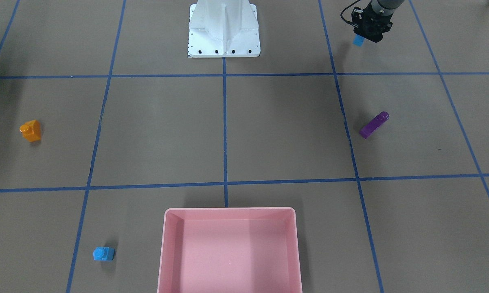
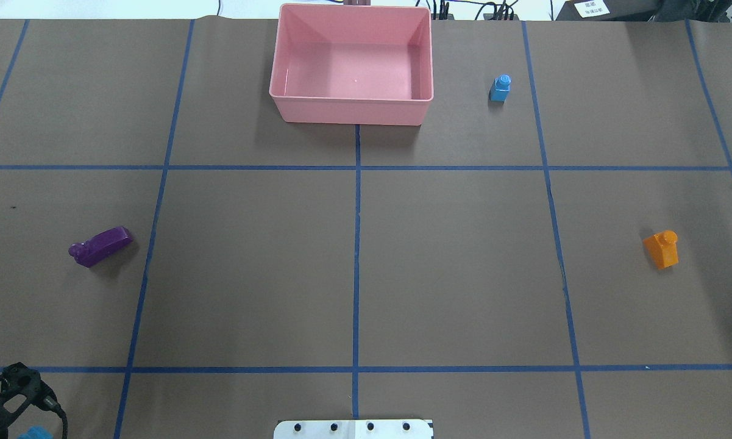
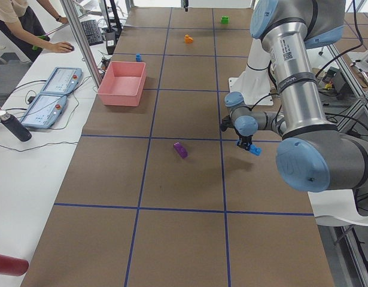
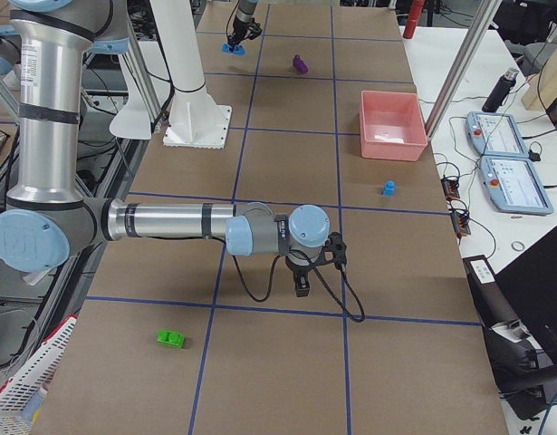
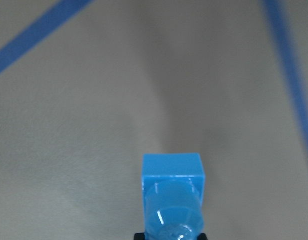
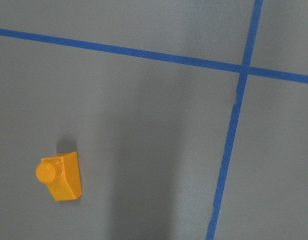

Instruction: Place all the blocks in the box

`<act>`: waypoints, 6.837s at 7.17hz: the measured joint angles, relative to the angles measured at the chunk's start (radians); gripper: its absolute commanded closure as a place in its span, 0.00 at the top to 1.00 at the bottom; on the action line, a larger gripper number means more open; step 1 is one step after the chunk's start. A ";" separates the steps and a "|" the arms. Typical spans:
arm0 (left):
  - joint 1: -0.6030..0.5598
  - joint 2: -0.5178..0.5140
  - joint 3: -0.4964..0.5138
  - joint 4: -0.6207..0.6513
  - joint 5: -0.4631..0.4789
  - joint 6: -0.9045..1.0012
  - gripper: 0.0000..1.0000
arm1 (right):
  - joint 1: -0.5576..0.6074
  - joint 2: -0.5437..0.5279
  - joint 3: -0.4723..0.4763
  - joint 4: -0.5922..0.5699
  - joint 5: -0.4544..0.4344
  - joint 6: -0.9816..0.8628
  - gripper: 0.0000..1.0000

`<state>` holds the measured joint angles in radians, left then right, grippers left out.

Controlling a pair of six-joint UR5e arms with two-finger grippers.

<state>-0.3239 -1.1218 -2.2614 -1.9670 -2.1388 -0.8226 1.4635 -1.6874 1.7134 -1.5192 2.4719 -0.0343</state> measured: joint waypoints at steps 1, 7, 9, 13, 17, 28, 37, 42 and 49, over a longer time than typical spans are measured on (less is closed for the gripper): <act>-0.106 -0.060 -0.009 0.003 -0.040 0.001 0.00 | -0.033 0.005 0.003 0.001 -0.002 0.053 1.00; -0.494 -0.825 0.208 0.467 -0.069 0.011 0.00 | -0.341 0.076 -0.025 0.159 -0.105 0.259 1.00; -0.552 -1.010 0.384 0.482 -0.067 0.006 0.00 | -0.398 0.107 -0.040 0.161 -0.105 0.313 1.00; -0.618 -1.266 0.703 0.469 -0.065 -0.008 0.00 | -0.441 0.127 -0.087 0.161 -0.125 0.371 0.31; -0.646 -1.506 1.212 0.130 -0.009 -0.152 0.00 | -0.445 0.134 -0.086 0.162 -0.121 0.443 0.00; -0.632 -1.394 1.089 -0.031 -0.002 -0.248 1.00 | -0.374 1.119 -0.649 0.140 -0.257 0.948 0.00; -0.651 -0.715 0.397 0.419 0.005 0.609 0.98 | -0.586 1.308 -0.877 0.429 -0.600 1.359 1.00; -0.464 -0.608 0.388 0.468 0.107 0.900 0.98 | -0.319 1.002 -0.515 0.392 -0.158 1.207 1.00; -0.439 -0.632 0.501 0.466 0.101 0.954 0.26 | -0.208 0.693 -0.291 0.386 -0.047 1.067 1.00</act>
<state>-0.7627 -1.7536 -1.7606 -1.5007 -2.0373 0.1309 1.2551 -0.9942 1.4220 -1.1337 2.4246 1.0323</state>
